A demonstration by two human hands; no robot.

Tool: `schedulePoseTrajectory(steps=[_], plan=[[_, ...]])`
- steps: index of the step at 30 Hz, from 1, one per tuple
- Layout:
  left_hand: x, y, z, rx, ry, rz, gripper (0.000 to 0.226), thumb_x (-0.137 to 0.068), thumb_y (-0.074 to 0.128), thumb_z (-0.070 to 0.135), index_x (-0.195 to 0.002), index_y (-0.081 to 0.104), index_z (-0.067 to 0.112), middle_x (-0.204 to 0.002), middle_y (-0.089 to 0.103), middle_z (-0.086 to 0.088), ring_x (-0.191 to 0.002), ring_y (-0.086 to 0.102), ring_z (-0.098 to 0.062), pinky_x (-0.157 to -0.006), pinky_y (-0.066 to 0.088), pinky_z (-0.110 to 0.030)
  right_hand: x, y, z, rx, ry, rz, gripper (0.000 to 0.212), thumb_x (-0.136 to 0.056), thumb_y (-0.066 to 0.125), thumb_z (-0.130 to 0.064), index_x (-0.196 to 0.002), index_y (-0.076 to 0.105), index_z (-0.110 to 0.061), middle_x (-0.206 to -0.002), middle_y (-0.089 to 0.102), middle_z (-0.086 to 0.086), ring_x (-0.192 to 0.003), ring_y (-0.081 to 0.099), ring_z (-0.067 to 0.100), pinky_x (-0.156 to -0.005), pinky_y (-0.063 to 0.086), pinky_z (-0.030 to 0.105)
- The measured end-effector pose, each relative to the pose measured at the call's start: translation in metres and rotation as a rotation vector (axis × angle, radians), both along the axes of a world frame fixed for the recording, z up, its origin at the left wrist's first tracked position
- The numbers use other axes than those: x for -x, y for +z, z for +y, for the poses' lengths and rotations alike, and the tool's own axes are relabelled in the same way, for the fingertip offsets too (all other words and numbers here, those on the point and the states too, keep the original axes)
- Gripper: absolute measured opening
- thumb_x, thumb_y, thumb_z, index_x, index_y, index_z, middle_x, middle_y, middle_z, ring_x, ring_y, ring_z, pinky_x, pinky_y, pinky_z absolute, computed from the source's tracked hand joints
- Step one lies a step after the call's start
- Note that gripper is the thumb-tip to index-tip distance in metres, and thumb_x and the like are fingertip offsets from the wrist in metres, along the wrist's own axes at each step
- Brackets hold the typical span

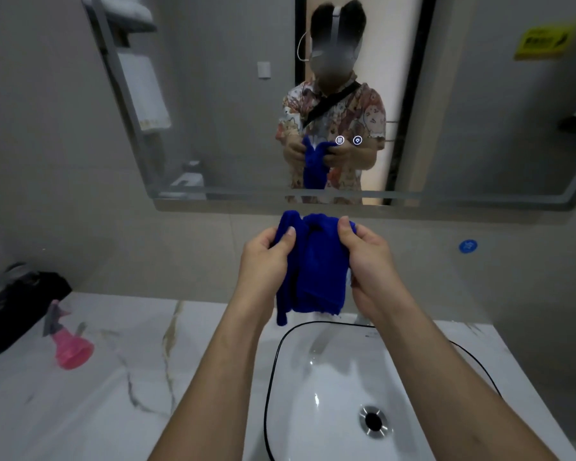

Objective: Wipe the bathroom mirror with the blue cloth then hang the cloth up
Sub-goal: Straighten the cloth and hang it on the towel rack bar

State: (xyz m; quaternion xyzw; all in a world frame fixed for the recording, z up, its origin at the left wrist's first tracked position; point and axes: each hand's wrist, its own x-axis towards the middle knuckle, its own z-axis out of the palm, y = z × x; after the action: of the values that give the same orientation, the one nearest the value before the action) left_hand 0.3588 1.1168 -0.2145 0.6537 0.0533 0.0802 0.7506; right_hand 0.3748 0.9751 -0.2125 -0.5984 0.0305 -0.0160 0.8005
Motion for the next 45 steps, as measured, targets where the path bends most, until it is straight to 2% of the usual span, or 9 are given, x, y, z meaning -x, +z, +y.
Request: schedulePoseTrajectory(steps=[6,9,18,21,24,30,34,38,45], plan=[[0.001,-0.011,0.011,0.095,0.061,0.082,0.017,-0.104,0.055,0.032,-0.106,0.071,0.026,-0.098,0.079,0.002,-0.096,0.074,-0.024,-0.074,0.060,-0.040,0.000,-0.009,0.000,0.014,-0.121,0.083,0.029,-0.105,0.056,-0.041,-0.107,0.072,-0.017,-0.102,0.079,0.006,-0.103,0.073,0.029,-0.092,0.060,0.052],[0.001,-0.014,0.018,0.059,0.102,0.111,0.017,-0.104,0.056,0.035,-0.113,0.069,0.028,-0.108,0.076,-0.001,-0.103,0.070,-0.028,-0.086,0.060,-0.048,0.000,-0.013,-0.005,0.080,-0.170,0.102,0.029,-0.104,0.057,-0.045,-0.099,0.072,-0.021,-0.098,0.078,0.003,-0.101,0.071,0.028,-0.095,0.058,0.054],[-0.003,-0.015,0.048,-0.003,0.222,0.107,0.018,-0.105,0.055,0.032,-0.099,0.070,0.024,-0.102,0.075,-0.002,-0.100,0.069,-0.027,-0.090,0.057,-0.050,-0.004,0.009,-0.036,0.104,-0.249,0.038,0.028,-0.102,0.061,-0.039,-0.094,0.070,-0.014,-0.084,0.071,0.006,-0.083,0.067,0.021,-0.075,0.057,0.039],[-0.011,-0.021,0.055,-0.106,0.289,0.149,0.018,-0.102,0.058,0.031,-0.113,0.068,0.020,-0.116,0.072,-0.007,-0.107,0.067,-0.030,-0.096,0.054,-0.052,-0.008,0.026,-0.034,0.091,-0.214,-0.037,0.034,-0.102,0.064,-0.036,-0.106,0.070,-0.002,-0.093,0.072,0.017,-0.085,0.068,0.025,-0.077,0.058,0.041],[-0.011,-0.017,0.040,-0.318,0.306,0.088,0.049,-0.096,0.068,0.029,-0.142,0.052,0.027,-0.147,0.053,-0.001,-0.130,0.053,-0.023,-0.108,0.047,-0.047,-0.014,0.039,-0.016,0.103,-0.138,-0.072,0.033,-0.102,0.064,-0.034,-0.106,0.071,-0.002,-0.092,0.074,0.020,-0.079,0.069,0.025,-0.074,0.059,0.039],[0.010,0.002,0.009,-0.154,-0.173,-0.141,0.023,-0.092,0.072,0.019,-0.114,0.069,0.026,-0.107,0.076,0.001,-0.102,0.073,-0.019,-0.083,0.060,-0.035,-0.016,0.046,0.012,0.016,0.046,-0.003,0.023,-0.102,0.064,-0.028,-0.099,0.071,-0.006,-0.073,0.069,0.006,-0.060,0.064,0.016,-0.055,0.053,0.029],[0.019,0.006,0.013,-0.073,-0.313,-0.157,0.067,-0.071,0.083,0.029,-0.133,0.058,0.027,-0.115,0.076,-0.001,-0.106,0.073,-0.019,-0.087,0.060,-0.036,-0.014,0.048,0.008,-0.084,0.092,0.027,0.020,-0.102,0.064,-0.020,-0.098,0.067,-0.001,-0.075,0.066,0.009,-0.065,0.065,0.018,-0.062,0.056,0.032],[0.021,0.004,0.010,-0.260,-0.300,-0.097,0.087,-0.070,0.090,0.014,-0.142,0.047,0.036,-0.120,0.073,0.007,-0.106,0.072,-0.014,-0.088,0.060,-0.035,-0.009,0.043,0.003,-0.098,0.132,0.045,0.015,-0.100,0.064,-0.013,-0.109,0.067,-0.002,-0.088,0.070,0.011,-0.073,0.070,0.017,-0.067,0.060,0.031],[0.010,-0.007,0.003,-0.115,-0.043,0.045,0.032,-0.104,0.054,0.015,-0.134,0.060,0.027,-0.099,0.078,0.009,-0.084,0.075,-0.007,-0.069,0.057,-0.025,-0.005,0.025,-0.007,0.049,0.301,0.028,0.034,-0.102,0.056,-0.009,-0.134,0.062,-0.019,-0.097,0.076,0.010,-0.106,0.074,0.027,-0.093,0.058,0.046]])
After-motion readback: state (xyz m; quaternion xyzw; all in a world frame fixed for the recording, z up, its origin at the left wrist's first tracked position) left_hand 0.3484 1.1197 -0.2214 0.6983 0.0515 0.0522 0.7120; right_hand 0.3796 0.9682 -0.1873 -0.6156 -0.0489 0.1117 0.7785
